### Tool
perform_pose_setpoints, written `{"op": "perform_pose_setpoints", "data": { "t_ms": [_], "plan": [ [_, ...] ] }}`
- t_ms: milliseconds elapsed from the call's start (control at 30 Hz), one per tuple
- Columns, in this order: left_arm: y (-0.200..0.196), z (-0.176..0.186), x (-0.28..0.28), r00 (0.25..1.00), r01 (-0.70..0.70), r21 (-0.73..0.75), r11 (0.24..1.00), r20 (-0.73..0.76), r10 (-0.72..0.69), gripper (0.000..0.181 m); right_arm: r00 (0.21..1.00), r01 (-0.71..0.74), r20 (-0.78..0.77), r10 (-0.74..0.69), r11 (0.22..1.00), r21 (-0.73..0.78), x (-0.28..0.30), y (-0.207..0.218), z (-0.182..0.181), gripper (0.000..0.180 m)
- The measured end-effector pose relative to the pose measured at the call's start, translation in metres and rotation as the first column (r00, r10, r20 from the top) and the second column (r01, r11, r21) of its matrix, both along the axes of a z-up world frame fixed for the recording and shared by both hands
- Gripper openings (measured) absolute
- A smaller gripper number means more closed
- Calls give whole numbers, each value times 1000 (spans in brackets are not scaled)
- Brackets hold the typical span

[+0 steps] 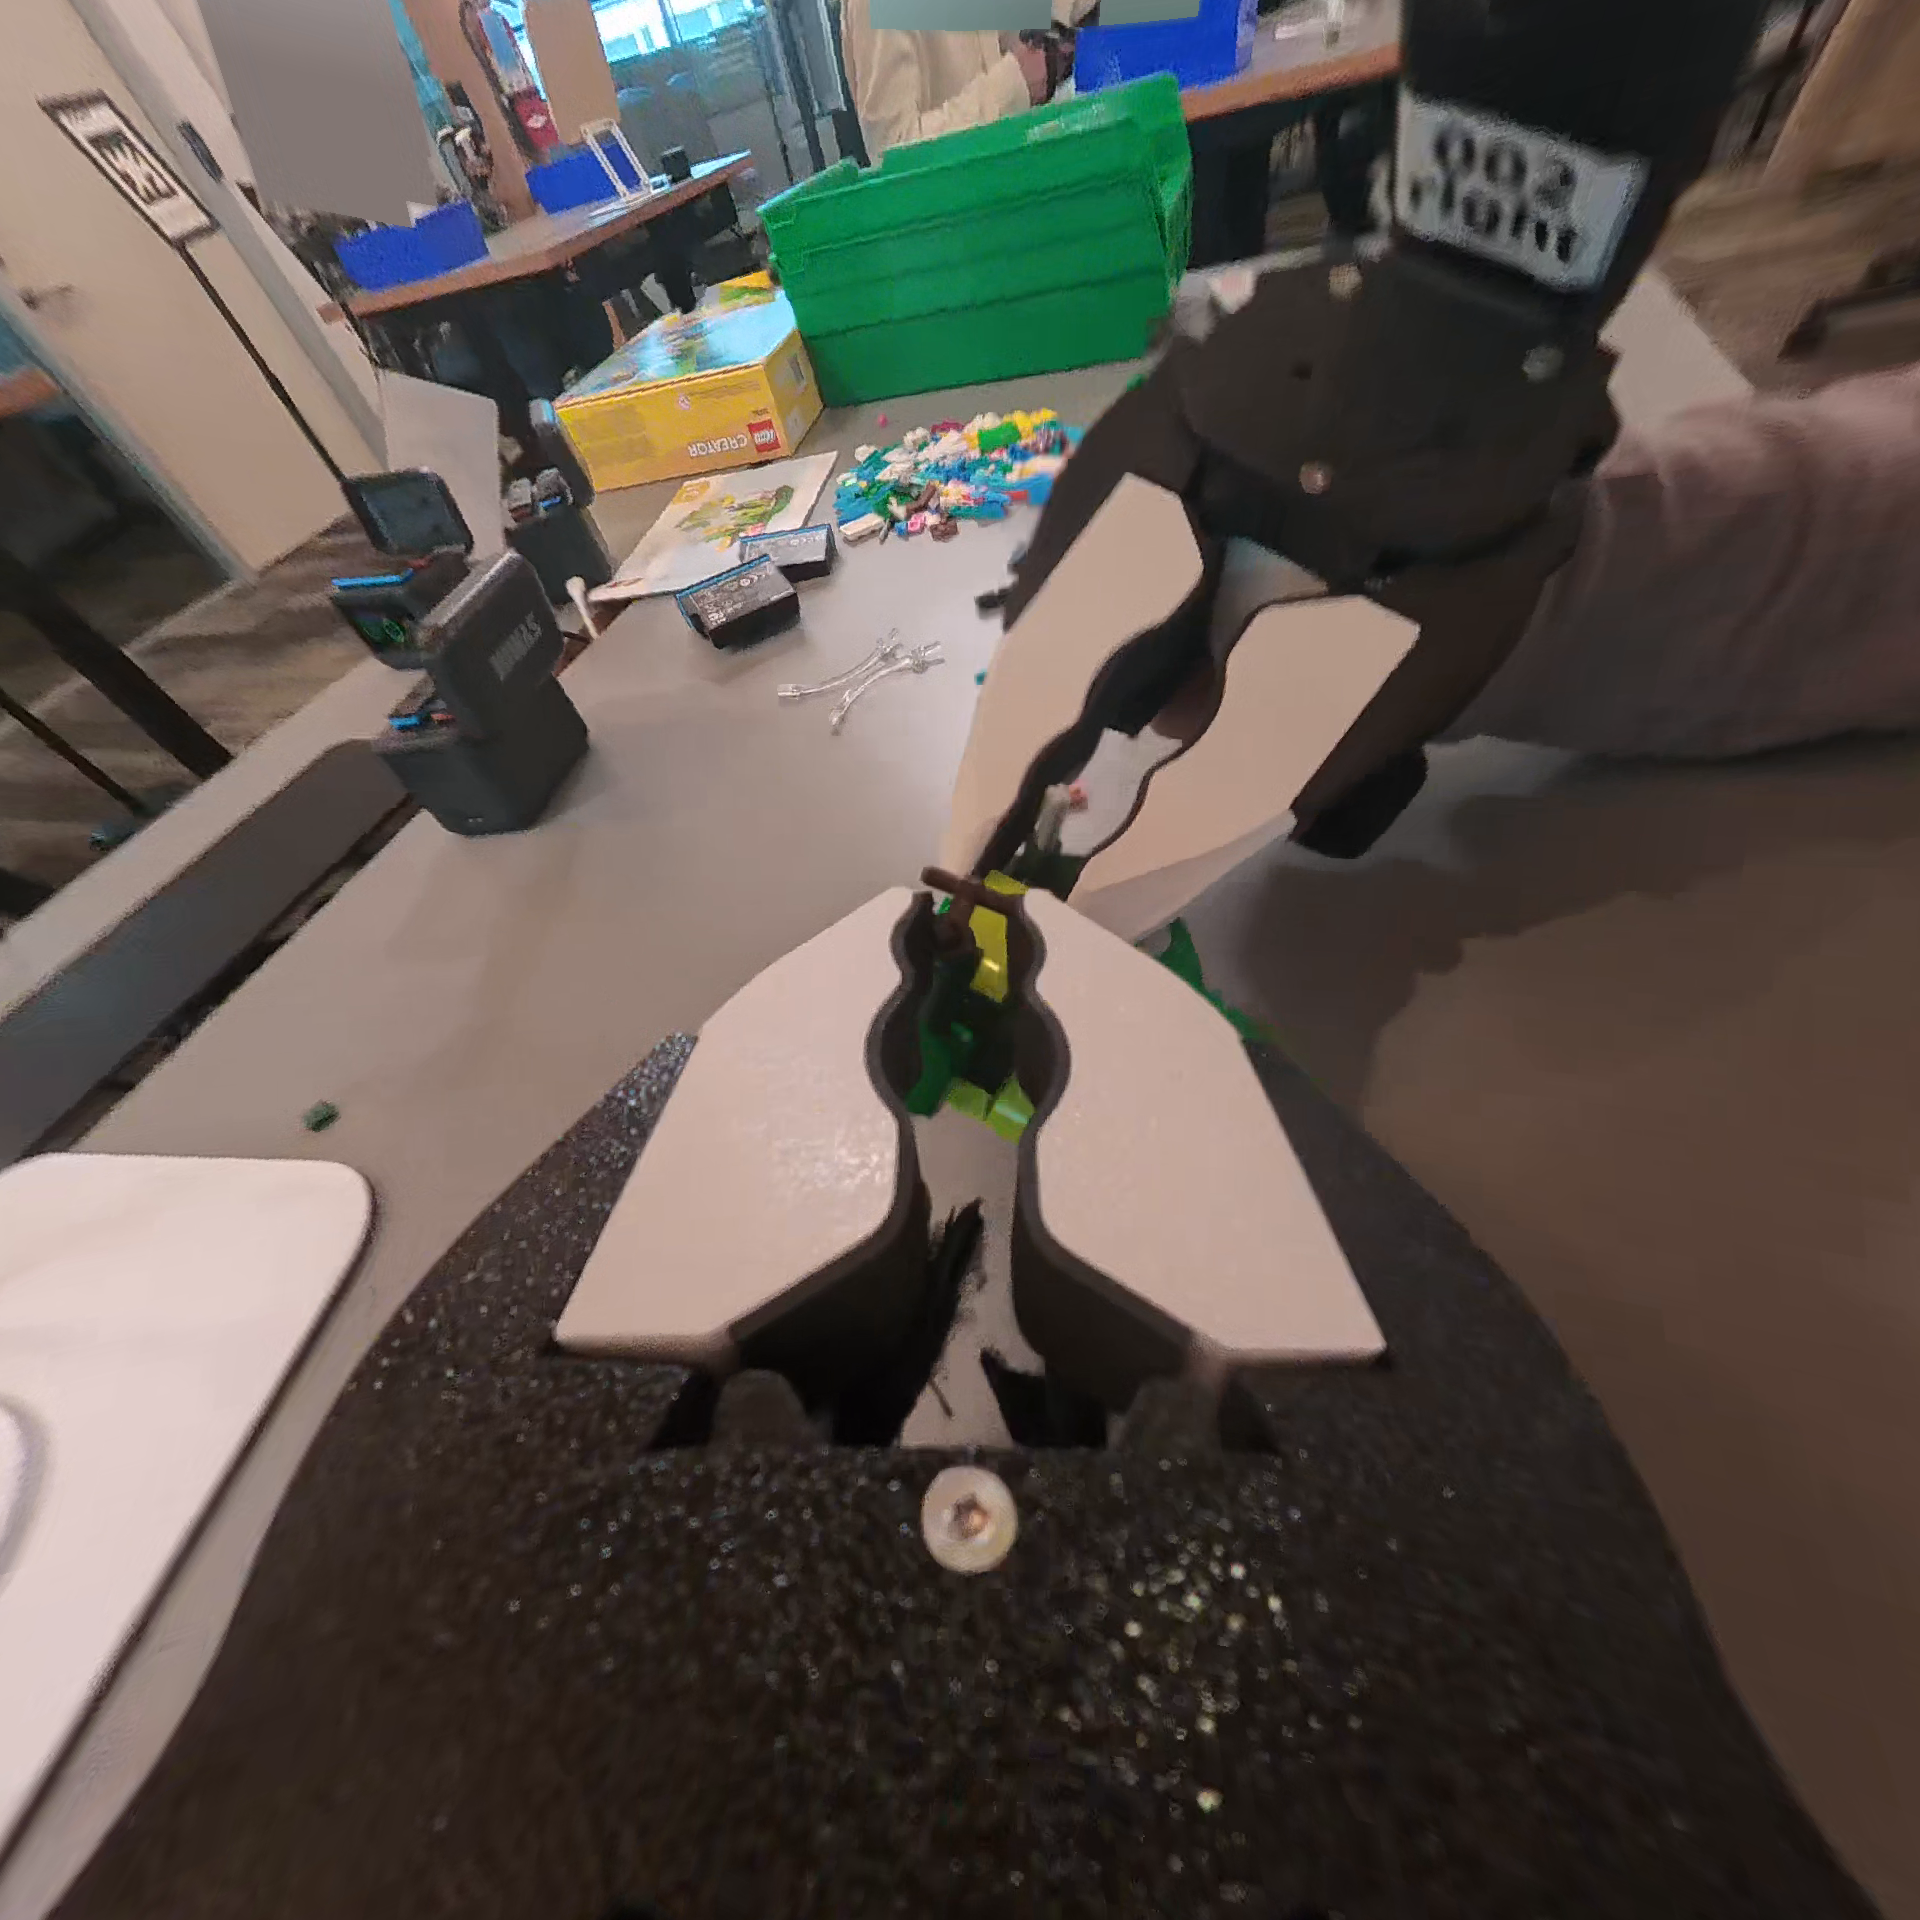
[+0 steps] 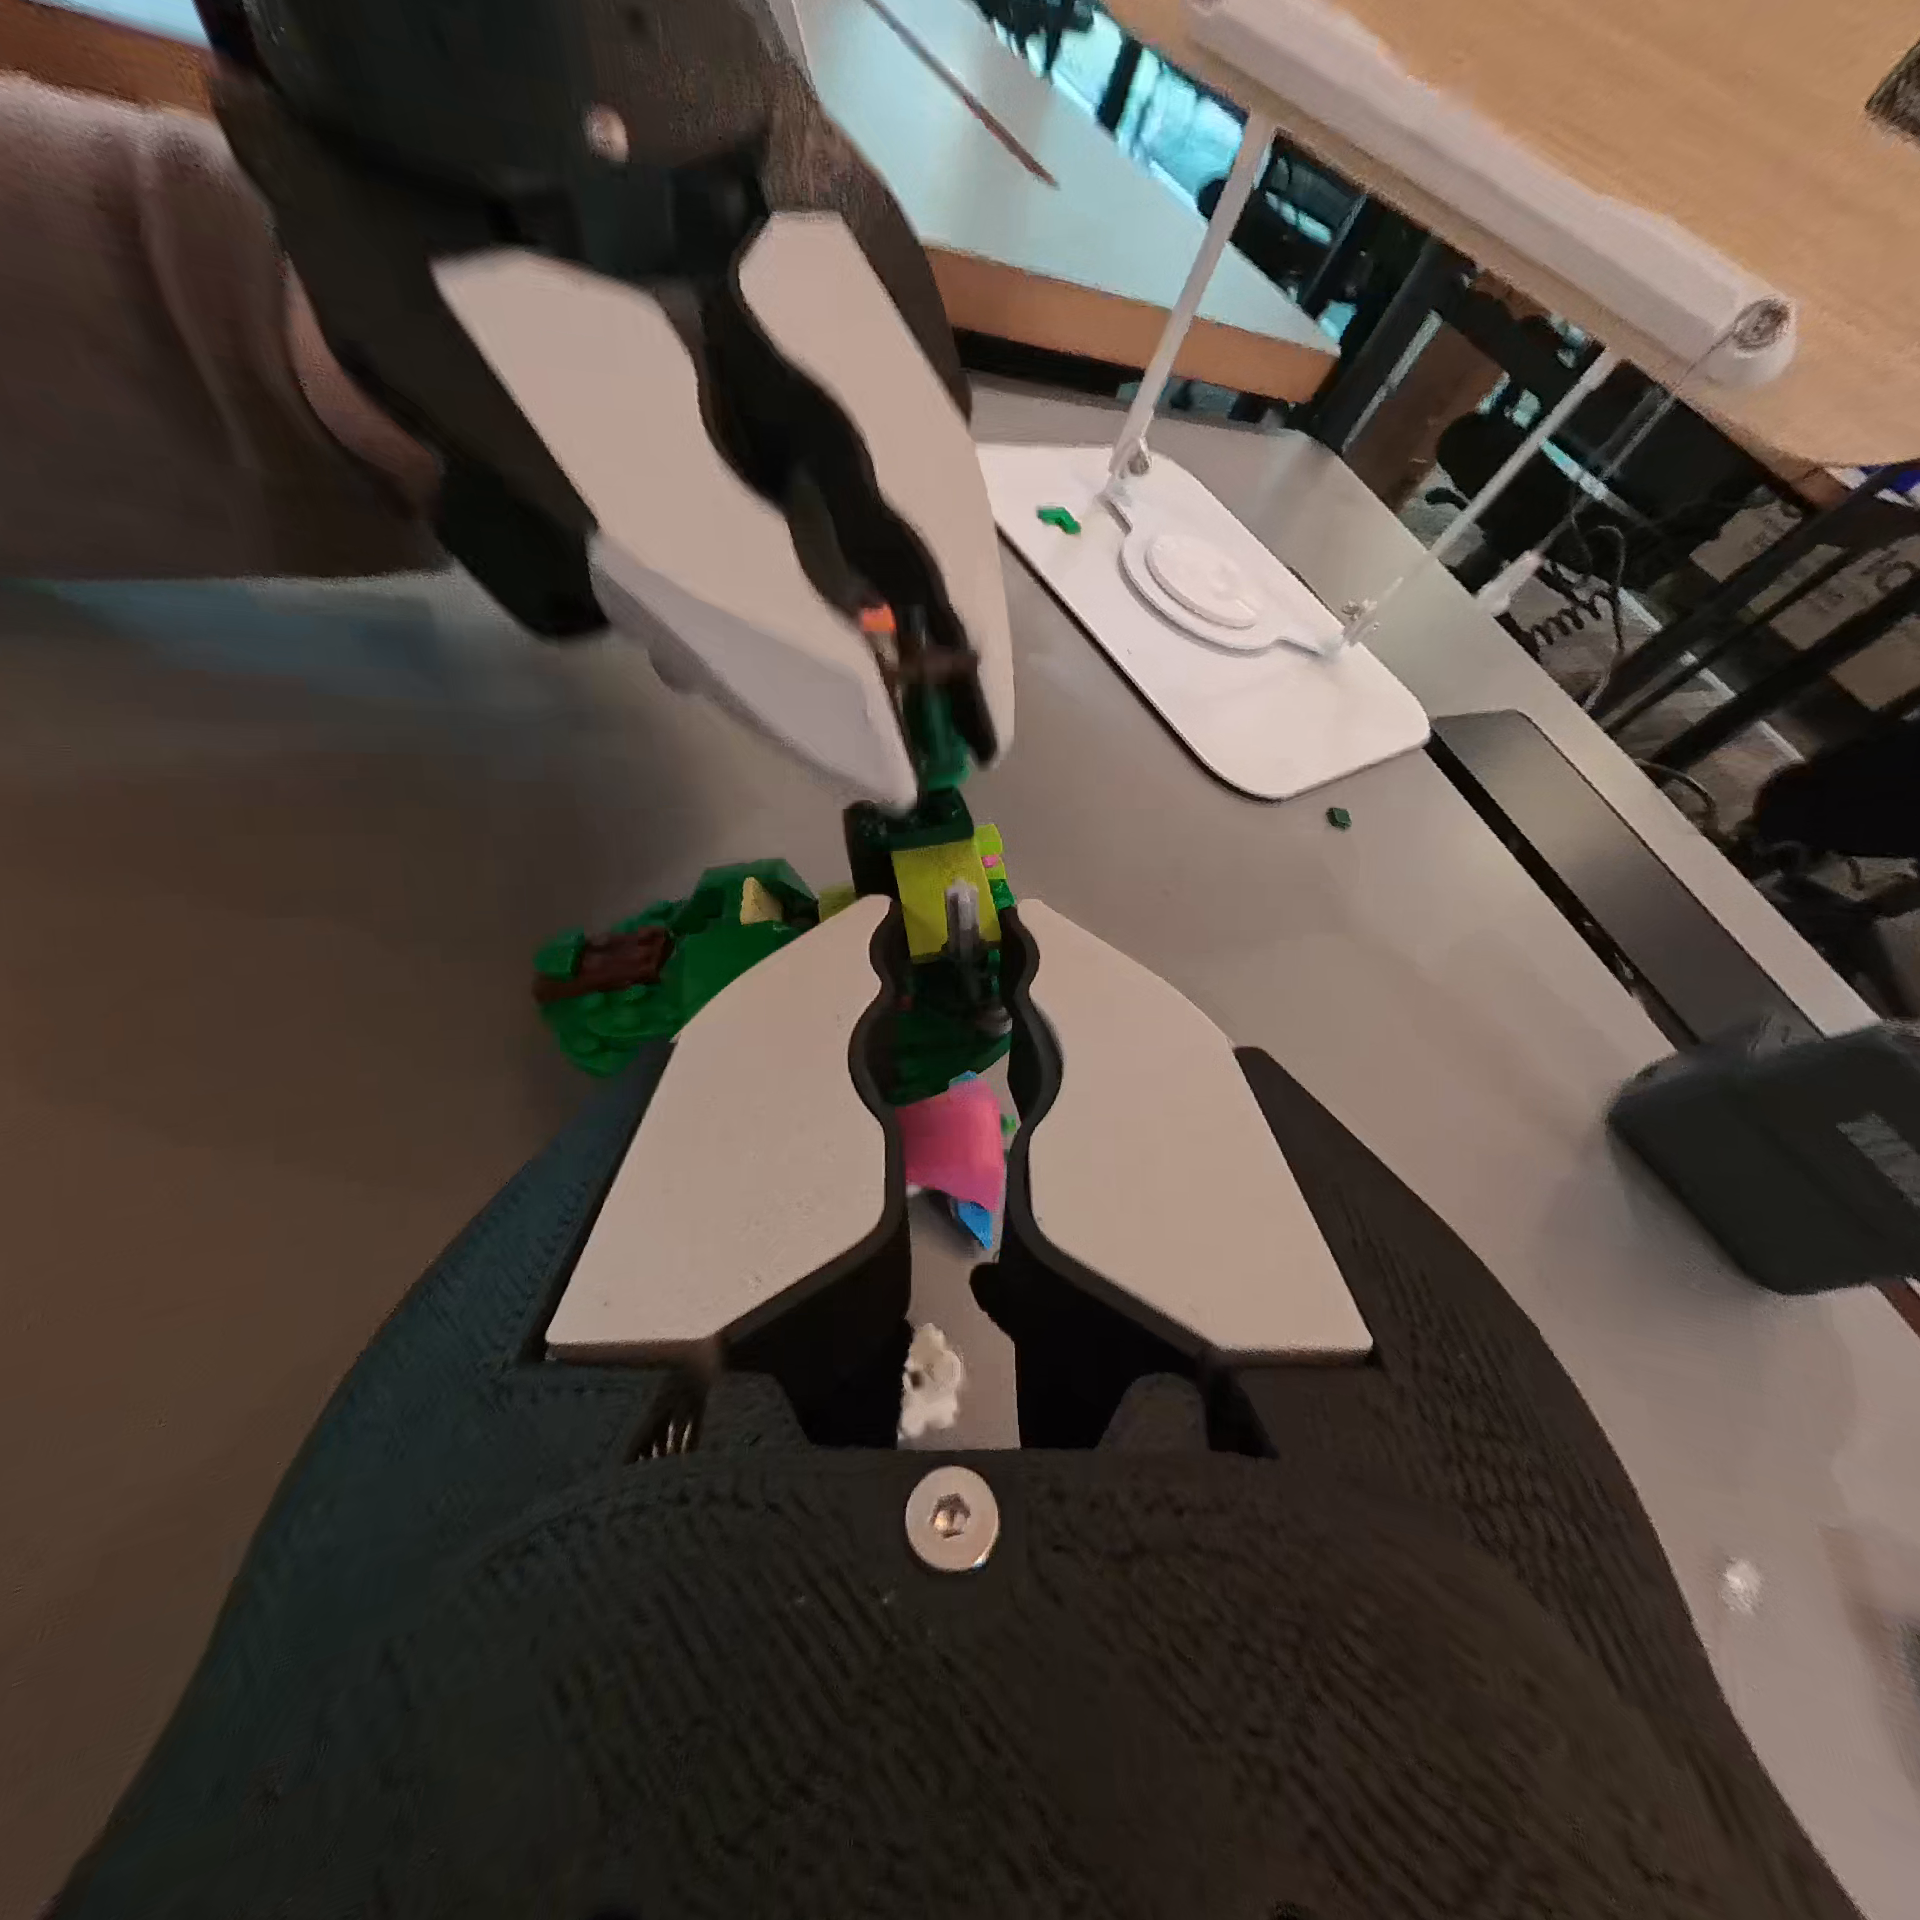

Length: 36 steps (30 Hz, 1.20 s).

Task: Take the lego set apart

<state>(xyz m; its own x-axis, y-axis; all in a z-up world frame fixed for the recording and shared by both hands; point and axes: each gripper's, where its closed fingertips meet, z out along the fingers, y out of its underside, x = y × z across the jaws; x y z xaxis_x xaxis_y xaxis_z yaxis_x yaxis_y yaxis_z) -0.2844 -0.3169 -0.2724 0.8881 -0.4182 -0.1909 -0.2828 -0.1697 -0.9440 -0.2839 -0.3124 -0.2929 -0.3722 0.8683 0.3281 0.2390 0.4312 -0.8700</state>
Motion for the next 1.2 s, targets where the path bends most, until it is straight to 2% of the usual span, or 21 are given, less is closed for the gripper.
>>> {"op": "perform_pose_setpoints", "data": {
  "t_ms": [67, 100, 200, 367, 500, 567, 700, 800, 867, 967, 1033, 1100, 1200],
  "plan": [
    [-4, 21, -12, 985, -22, 60, 998, 174, 11, 11, 998, 55, 20, -57, 995, 84, -1, 12, -10, 15],
    [-10, 35, -21, 965, -34, 100, 994, 264, 6, 10, 998, 65, 2, -65, 995, 78, -2, 14, -8, 16],
    [-24, 47, -54, 932, -130, 122, 984, 354, 80, 6, 998, 62, -16, -61, 998, 11, -3, 11, -2, 15],
    [-20, -1, -61, 955, -178, -140, 974, 216, 205, 6, 999, 45, 1, -45, 999, 17, -4, 5, -8, 15],
    [-18, -44, -63, 944, -237, -383, 893, 125, 305, 7, 999, 33, 6, -33, 999, -26, -3, 5, -6, 16],
    [-16, -50, -67, 934, -284, -408, 868, 89, 347, 10, 1000, 29, 1, -29, 998, -61, -2, 5, -3, 16],
    [-17, -47, -61, 941, -244, -411, 878, 121, 317, 42, 1000, 16, -4, -16, 993, -113, -1, 6, -1, 16],
    [-18, -31, -39, 967, -103, -326, 940, 189, 171, 66, 1000, -14, -16, 12, 992, -124, 1, 3, 2, 16],
    [-16, -21, -28, 978, -58, -264, 963, 178, 108, 63, 999, -37, -25, 34, 993, -111, 2, -1, 3, 16],
    [-14, -27, -22, 990, -75, -282, 956, 91, 105, 46, 998, -49, -44, 46, 997, -67, 2, -4, 5, 16],
    [-14, -27, -17, 990, -46, -281, 959, 117, 82, 37, 997, -49, -68, 48, 999, -20, 2, -5, 6, 16],
    [-14, -24, -15, 992, -32, -252, 967, 114, 62, 34, 994, -52, -92, 52, 999, 7, 3, -5, 8, 16],
    [-14, -19, -11, 999, -15, -180, 984, 33, 21, 33, 994, -80, -80, 76, 996, -46, 6, -7, 10, 16]
  ]
}}
